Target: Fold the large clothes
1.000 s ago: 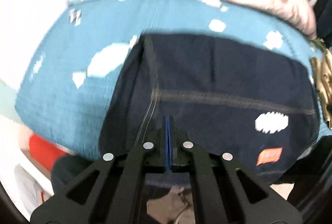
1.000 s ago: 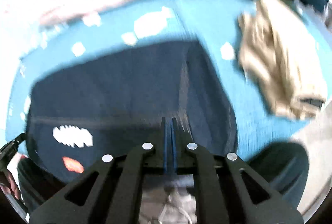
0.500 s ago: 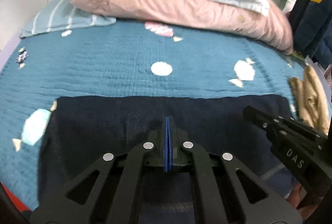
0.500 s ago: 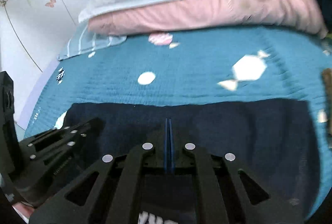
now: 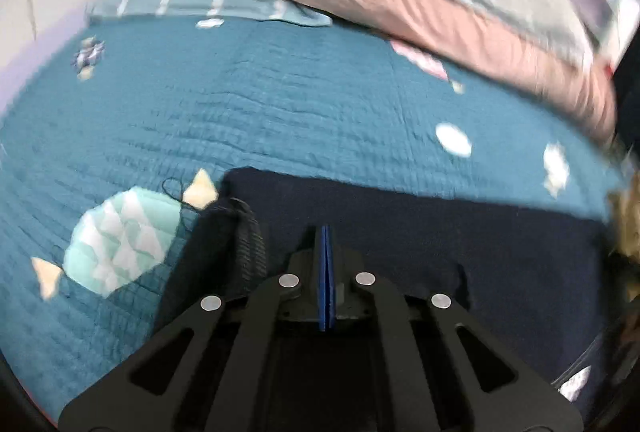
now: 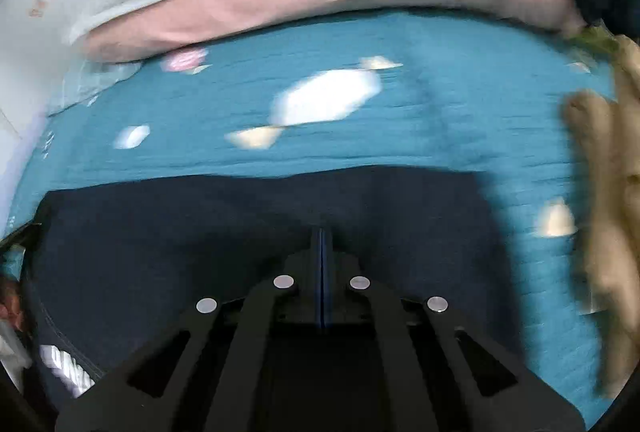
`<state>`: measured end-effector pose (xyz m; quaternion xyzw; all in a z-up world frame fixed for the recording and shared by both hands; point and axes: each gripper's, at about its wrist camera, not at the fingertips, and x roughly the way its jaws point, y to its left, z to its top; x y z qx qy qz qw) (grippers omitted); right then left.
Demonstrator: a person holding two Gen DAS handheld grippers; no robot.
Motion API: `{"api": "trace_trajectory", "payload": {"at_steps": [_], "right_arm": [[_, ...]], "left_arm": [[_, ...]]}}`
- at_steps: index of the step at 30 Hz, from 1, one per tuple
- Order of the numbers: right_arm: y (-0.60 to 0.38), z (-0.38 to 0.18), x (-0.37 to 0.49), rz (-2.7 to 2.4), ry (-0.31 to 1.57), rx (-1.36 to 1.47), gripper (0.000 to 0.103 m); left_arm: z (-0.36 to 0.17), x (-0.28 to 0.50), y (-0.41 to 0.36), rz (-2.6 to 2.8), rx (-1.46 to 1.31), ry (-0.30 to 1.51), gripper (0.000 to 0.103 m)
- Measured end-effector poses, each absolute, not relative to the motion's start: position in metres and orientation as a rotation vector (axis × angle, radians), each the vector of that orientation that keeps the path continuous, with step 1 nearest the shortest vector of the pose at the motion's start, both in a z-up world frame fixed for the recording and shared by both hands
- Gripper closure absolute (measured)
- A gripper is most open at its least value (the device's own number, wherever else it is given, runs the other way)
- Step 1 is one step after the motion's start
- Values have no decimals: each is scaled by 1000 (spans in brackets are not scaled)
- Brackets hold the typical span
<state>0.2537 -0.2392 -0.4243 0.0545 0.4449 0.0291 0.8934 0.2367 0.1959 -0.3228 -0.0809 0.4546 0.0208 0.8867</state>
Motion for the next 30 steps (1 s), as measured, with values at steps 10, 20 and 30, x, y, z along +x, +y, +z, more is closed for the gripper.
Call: {"api": "trace_trajectory", "payload": {"at_steps": [10,20,30], "right_arm": [[-216,-379,226,95,872,280,101],[-86,-392,184,369,967,99,101],[-227,-404,165,46,1035,121,103]], "left_arm": [[-282,219,178,78,-91,936,103],[-292,182,76,-150,6,1002,103],[-306,154,146,-14,112,1040,101]]}}
